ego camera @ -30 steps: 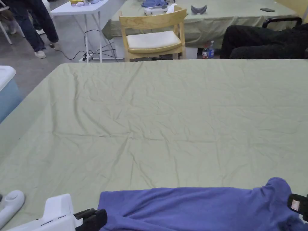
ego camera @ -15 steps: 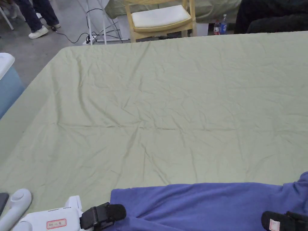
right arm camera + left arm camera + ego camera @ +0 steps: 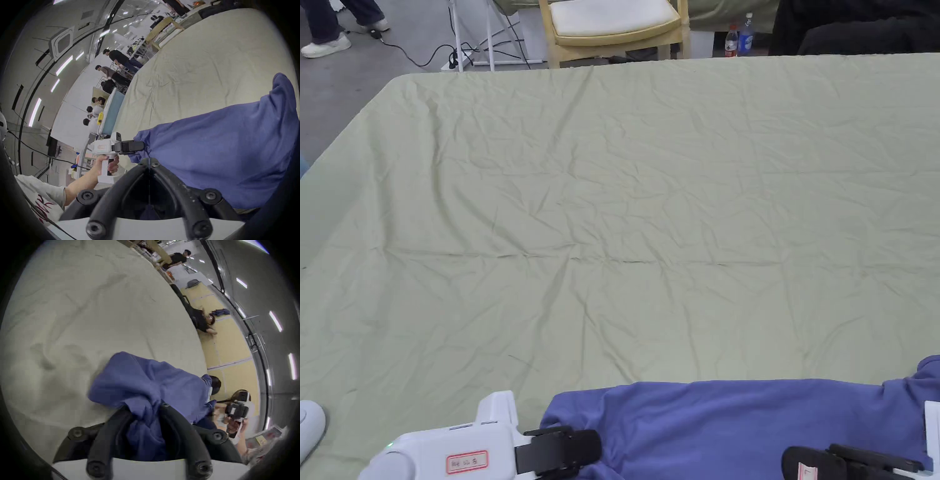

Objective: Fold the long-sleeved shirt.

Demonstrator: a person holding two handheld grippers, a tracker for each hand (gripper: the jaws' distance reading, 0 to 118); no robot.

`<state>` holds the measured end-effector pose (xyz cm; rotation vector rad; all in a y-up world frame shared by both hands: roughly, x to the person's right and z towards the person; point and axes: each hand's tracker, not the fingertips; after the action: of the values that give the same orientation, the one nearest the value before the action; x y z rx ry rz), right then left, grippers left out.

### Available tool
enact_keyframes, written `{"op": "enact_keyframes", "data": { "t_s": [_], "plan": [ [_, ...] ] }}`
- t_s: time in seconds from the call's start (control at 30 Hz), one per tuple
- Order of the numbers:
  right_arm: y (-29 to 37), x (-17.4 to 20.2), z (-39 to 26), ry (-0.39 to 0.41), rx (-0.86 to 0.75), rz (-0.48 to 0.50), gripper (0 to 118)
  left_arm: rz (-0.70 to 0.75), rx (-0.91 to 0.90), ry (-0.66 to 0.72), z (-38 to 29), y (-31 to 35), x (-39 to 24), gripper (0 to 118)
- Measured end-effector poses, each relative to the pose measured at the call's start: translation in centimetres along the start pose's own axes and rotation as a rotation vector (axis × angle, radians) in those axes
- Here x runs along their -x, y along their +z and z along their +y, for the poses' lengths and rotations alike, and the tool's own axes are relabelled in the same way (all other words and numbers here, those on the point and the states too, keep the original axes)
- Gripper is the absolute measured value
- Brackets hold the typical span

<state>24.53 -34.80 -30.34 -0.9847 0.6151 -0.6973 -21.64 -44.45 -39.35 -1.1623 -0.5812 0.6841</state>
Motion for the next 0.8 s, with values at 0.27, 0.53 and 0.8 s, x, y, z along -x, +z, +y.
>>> {"op": "enact_keyframes", "data": {
  "t_s": [0.27,0.53,0.8],
  "plan": [
    [0.7,2.8,0.6,0.016,-0.075,-0.028,2,-0.119,-0.168,0.101,1.2,7.6,-1.1,16],
    [2.1,5.1,3.0,0.031,-0.204,-0.127,2,-0.061,-0.252,0.031,4.4,13.6,-2.5,16],
    [4.4,4.0,1.9,0.012,-0.196,-0.284,2,0.237,-0.274,0.012,3.0,16.0,-5.4,16]
  ]
}}
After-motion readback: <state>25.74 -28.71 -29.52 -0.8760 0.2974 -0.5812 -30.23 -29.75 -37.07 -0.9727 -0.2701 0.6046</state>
